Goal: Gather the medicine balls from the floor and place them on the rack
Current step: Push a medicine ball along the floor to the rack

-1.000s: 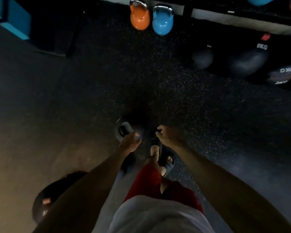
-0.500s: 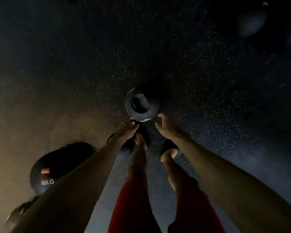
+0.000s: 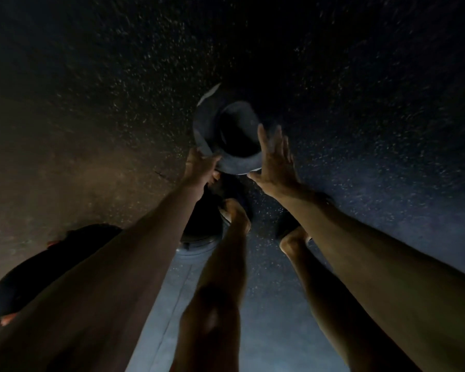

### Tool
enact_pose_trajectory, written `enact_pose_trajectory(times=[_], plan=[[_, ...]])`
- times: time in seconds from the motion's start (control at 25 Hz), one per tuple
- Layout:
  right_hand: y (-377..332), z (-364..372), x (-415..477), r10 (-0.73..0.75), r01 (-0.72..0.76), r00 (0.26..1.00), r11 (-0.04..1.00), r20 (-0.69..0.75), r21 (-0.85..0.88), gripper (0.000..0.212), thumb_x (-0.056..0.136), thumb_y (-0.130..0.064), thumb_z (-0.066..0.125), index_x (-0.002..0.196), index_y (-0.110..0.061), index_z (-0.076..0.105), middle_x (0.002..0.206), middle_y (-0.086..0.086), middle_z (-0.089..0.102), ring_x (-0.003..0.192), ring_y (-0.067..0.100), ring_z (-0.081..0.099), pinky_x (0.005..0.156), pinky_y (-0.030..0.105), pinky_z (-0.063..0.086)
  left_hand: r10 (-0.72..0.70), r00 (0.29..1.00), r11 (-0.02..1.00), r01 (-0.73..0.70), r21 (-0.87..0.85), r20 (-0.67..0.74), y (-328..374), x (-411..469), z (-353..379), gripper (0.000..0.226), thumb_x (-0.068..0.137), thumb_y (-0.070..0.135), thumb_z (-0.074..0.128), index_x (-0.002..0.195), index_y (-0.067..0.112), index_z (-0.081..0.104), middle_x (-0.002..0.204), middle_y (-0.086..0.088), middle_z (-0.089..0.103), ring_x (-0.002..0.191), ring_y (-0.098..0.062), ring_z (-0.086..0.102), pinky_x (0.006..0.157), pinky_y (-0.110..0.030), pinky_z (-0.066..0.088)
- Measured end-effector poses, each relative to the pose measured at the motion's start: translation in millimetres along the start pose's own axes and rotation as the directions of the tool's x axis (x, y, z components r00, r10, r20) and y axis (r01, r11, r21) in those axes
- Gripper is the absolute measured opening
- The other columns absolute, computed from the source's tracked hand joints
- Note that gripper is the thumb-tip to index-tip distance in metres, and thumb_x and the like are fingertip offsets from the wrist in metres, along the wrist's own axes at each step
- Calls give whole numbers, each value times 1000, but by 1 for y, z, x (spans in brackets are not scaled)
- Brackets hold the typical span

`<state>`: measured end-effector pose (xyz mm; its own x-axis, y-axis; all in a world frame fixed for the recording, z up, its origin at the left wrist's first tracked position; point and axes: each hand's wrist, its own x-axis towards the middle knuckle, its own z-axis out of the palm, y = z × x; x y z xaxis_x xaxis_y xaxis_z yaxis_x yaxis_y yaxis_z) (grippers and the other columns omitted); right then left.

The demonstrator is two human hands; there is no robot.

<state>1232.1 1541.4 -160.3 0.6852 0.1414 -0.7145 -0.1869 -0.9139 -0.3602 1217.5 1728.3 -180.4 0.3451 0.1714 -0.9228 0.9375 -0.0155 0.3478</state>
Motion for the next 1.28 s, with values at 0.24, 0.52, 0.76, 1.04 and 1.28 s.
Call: enact_pose_trajectory(times=[0.24,0.52,0.76,1.04,1.28], plan=[[0,21,30,68,-60,997,982,-40,177,127,78,-25,84,156,-42,-14,165,4,-23,154,33,-5,120,52,27,174,983,984,-171,42,-62,9,37,14,83,82,28,78,151,15,35,143,-10,53,127,-25,56,107,-43,48],[-5,14,43,31,-1,992,972,-123,237,130,77,-36,83,155,-38,-21,164,1,-29,154,34,-8,119,54,22,300,948,916,-256,309,-102,49,61,0,86,85,46,71,152,5,34,126,-25,62,117,-38,62,98,-51,52],[12,-18,81,150,-92,981,920,-125,381,132,76,-55,78,156,-25,-23,165,12,-22,154,32,-9,124,53,16,498,866,703,-432,565,42,155,85,36,57,93,42,65,139,10,52,118,-13,69,106,-23,67,76,-17,49],[31,-84,132,341,-301,939,750,46,590,121,79,-78,57,159,-21,-12,167,17,1,153,37,8,121,53,23,717,625,272,-658,702,309,170,92,61,72,94,66,35,155,29,32,160,-9,33,147,-27,30,119,-51,28],[29,-152,203,500,-327,866,566,0,757,99,88,-76,44,160,-17,9,161,20,22,146,41,24,115,49,30,648,612,138,-680,720,453,222,115,68,92,80,88,25,158,43,7,168,-5,-9,154,-30,-8,118,-60,16]])
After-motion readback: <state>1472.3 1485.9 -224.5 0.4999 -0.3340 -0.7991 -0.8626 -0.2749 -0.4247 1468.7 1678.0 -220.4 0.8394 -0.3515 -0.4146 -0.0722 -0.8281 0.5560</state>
